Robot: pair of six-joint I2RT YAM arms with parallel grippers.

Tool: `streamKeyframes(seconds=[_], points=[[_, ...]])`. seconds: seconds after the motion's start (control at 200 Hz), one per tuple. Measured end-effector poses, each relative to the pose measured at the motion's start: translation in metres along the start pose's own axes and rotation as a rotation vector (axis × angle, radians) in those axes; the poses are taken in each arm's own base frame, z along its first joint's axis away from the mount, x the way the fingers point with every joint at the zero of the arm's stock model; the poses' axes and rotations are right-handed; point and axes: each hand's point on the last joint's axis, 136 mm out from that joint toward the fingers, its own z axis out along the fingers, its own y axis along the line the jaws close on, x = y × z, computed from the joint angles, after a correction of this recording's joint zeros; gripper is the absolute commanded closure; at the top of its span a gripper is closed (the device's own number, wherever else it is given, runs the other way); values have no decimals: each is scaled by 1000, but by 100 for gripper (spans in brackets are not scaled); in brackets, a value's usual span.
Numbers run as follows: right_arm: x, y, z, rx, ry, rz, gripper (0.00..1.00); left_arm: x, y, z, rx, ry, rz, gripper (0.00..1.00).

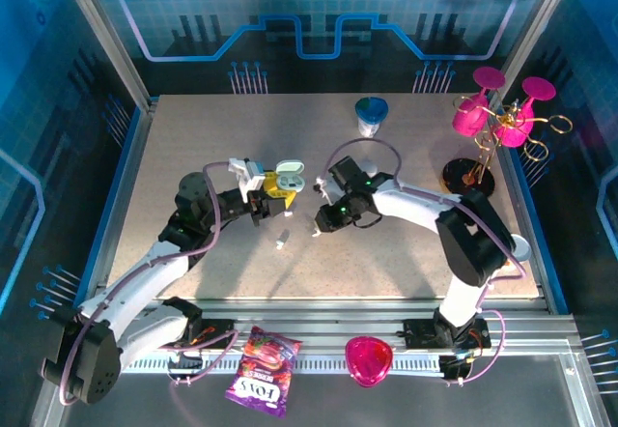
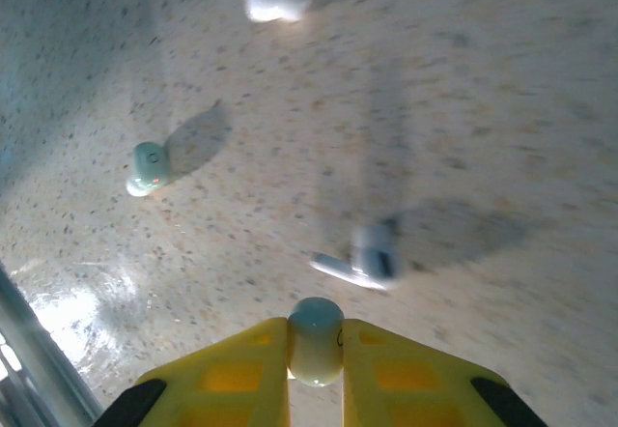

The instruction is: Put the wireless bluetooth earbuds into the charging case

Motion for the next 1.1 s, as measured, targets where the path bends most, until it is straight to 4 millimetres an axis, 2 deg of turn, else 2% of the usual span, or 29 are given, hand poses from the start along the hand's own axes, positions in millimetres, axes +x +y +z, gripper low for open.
streamKeyframes(seconds=[0.135,0.23,0.435,0.515,0.6,0.785,0.951,1.101], points=[[-11,-18,-38,49,-88,31,84,7,4,4,-2,14,-14,75],[-17,-24,-67,89,-148,26,83,13,7,7,-3,28,-27,75],[-29,-14,-120,161,-232,-35,83,26,14,14,3,50,-66,75],[-38,-3,-142,181,-278,-69,83,27,15,16,7,50,-72,75],[-49,18,-163,192,-321,-126,83,29,15,18,16,51,-73,74],[-65,68,-191,184,-385,-256,83,30,12,19,42,52,-77,74],[-75,105,-203,169,-419,-361,84,29,7,19,72,49,-90,74],[-82,122,-197,173,-410,-426,83,28,2,18,97,50,-100,74]])
